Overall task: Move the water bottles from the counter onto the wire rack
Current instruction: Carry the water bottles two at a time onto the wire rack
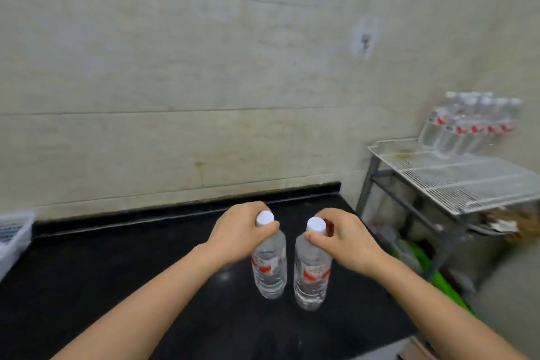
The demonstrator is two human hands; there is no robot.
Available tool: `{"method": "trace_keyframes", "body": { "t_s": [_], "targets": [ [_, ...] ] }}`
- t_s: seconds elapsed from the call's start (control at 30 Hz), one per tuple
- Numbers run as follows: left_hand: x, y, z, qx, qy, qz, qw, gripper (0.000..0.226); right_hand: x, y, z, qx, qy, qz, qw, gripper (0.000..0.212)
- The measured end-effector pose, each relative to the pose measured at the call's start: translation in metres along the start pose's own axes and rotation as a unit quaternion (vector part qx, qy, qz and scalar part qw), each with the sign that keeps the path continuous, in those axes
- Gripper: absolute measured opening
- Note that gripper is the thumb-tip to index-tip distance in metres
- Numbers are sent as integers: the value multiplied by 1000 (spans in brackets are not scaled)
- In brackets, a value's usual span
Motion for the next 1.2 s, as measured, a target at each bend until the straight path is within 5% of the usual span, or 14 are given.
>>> {"method": "trace_keyframes", "body": {
  "t_s": [0.3,0.37,0.57,0.83,1.2],
  "targets": [
    [-95,193,94,-176,-10,-80,981,23,189,124,-9,-41,125,-39,990,41],
    [-108,236,115,-199,-7,-121,972,11,232,150,-6,-41,150,-44,987,37],
    [-160,342,188,-260,5,-213,942,23,335,226,24,-37,199,-45,978,38],
    [-233,447,276,-282,-3,-221,934,4,435,332,70,-50,234,-32,970,24],
    [-342,522,377,-199,57,-150,967,16,505,482,164,-18,200,6,980,22]
  ]
}}
Point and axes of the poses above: each hand's wrist, its own z-axis towards the middle knuckle, its own x-axis out of the back of the hand, y = z × x, the point moved 5 cm from there along z, towards the middle knuckle, and after that the axes turned 6 degrees about y, right-handed, at the moved point
